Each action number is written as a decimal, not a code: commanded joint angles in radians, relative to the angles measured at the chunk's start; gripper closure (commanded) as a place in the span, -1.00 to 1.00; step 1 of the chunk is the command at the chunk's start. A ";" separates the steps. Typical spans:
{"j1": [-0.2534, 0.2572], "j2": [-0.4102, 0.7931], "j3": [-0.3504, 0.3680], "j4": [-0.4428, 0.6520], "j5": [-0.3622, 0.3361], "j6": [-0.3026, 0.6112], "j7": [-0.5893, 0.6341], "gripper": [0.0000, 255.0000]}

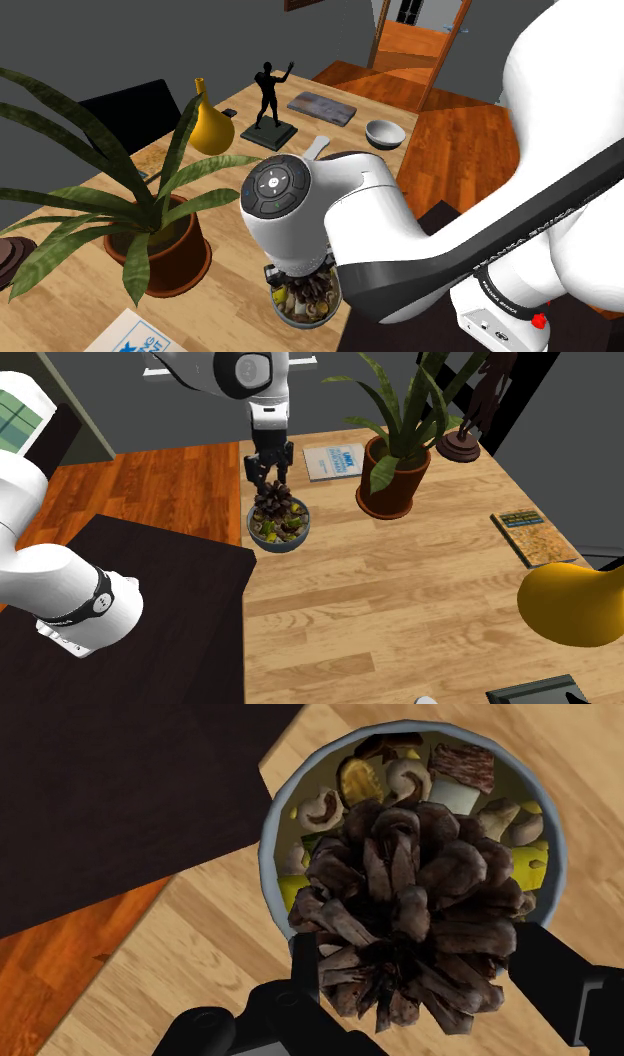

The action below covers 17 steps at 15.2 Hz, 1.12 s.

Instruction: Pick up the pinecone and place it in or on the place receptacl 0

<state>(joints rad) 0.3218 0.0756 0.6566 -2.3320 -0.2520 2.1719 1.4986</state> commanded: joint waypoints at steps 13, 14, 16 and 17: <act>0.006 0.057 -0.009 -0.012 -0.053 0.051 0.045 -1.00; 0.006 0.055 -0.009 -0.013 -0.052 0.051 0.044 -1.00; 0.006 0.056 -0.009 -0.013 -0.053 0.051 0.045 -1.00; 0.006 0.055 -0.009 -0.013 -0.052 0.050 0.044 -1.00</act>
<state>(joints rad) 0.3275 0.1308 0.6477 -2.3454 -0.3041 2.2224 1.5428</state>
